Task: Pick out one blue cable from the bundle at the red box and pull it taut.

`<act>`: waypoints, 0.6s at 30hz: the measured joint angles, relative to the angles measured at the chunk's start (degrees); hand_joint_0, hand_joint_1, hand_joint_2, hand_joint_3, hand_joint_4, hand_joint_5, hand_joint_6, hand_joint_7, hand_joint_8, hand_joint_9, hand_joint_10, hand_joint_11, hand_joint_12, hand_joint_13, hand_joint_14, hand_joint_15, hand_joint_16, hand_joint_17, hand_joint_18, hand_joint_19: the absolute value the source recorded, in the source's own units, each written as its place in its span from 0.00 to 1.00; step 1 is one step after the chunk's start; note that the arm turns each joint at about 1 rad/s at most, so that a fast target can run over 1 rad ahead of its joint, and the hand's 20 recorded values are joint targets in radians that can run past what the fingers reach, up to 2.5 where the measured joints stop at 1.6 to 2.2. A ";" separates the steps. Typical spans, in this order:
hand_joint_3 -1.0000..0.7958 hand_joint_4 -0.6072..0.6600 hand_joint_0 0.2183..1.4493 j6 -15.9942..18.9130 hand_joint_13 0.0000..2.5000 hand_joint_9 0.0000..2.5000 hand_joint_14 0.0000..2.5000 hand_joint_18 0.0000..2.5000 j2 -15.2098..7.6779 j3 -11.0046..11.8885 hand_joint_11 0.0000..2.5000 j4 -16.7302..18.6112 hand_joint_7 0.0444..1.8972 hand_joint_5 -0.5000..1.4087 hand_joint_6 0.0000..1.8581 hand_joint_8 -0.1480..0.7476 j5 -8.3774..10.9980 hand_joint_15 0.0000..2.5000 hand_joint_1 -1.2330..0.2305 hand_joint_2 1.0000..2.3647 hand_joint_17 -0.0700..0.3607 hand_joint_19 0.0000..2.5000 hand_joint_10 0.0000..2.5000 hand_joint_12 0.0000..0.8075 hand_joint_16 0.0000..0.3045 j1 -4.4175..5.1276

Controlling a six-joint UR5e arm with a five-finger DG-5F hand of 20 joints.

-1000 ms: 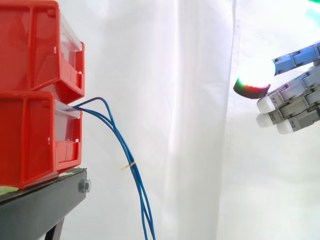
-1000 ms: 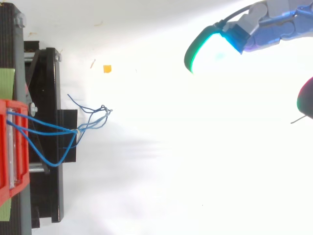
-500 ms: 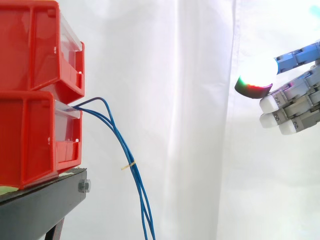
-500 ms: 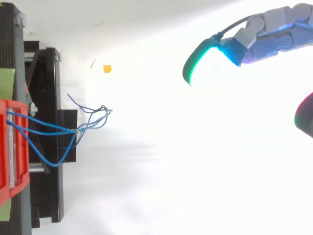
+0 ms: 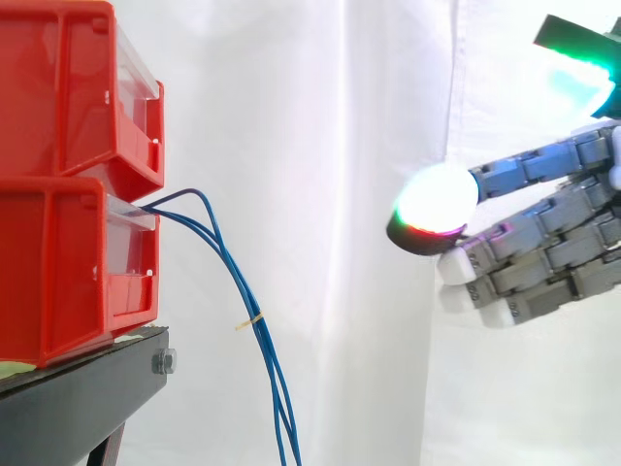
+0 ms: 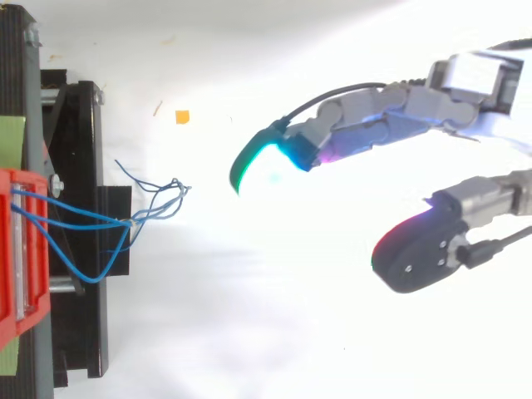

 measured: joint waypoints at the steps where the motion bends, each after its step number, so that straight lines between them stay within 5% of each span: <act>1: 0.29 0.61 0.26 -0.91 0.17 0.21 0.00 0.08 -0.22 0.00 0.00 1.32 0.35 0.15 0.27 0.44 1.03 0.02 0.46 0.00 0.38 0.09 0.00 0.37 0.14 0.33; 10: 0.29 0.62 0.26 -7.89 0.18 0.22 0.00 0.09 -0.58 0.00 0.00 4.92 0.36 0.16 0.27 0.45 7.97 0.03 0.46 0.00 0.38 0.10 0.00 0.37 0.13 2.58; 18: 0.29 0.63 0.27 -8.63 0.19 0.22 0.00 0.11 -2.27 0.01 0.00 5.94 0.36 0.16 0.27 0.46 10.71 0.03 0.46 0.00 0.38 0.10 0.00 0.38 0.13 3.59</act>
